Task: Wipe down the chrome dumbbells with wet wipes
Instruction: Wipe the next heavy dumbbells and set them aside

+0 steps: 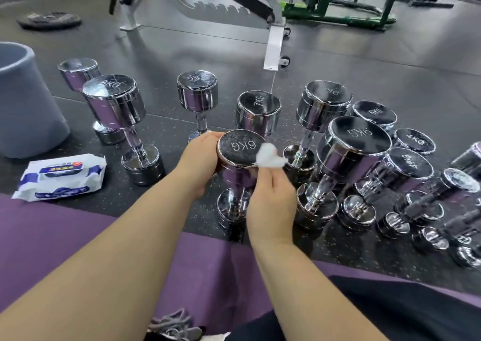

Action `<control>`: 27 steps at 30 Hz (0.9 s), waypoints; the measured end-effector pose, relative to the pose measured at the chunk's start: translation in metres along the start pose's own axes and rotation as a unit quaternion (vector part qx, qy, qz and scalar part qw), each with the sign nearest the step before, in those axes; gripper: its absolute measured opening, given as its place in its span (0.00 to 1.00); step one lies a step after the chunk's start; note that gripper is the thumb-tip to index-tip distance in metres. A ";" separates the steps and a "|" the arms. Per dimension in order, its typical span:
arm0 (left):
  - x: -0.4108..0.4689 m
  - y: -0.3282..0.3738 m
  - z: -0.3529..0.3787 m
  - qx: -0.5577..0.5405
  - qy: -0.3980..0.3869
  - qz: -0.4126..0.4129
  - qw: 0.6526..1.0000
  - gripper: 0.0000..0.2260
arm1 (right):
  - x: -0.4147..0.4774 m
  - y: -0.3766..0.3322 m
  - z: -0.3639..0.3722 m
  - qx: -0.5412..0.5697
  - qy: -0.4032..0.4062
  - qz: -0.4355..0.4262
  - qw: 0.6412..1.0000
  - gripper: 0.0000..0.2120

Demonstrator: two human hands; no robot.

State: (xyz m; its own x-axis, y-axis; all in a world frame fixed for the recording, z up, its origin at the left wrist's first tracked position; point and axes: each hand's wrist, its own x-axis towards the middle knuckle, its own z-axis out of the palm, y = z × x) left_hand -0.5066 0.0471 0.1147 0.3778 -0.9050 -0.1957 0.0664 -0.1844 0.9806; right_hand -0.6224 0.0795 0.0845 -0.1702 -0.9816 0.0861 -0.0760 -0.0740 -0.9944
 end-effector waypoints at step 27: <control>-0.002 -0.008 0.000 -0.009 0.012 -0.019 1.000 0.12 | -0.001 0.004 -0.002 0.000 0.042 -0.052 0.998 0.12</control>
State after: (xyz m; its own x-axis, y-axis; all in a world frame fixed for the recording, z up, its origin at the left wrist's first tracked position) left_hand -0.5081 0.0504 0.1073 0.3963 -0.8882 -0.2322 0.0982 -0.2105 0.9727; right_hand -0.6245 0.0803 0.0809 -0.2423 -0.9506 0.1941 -0.0973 -0.1752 -0.9797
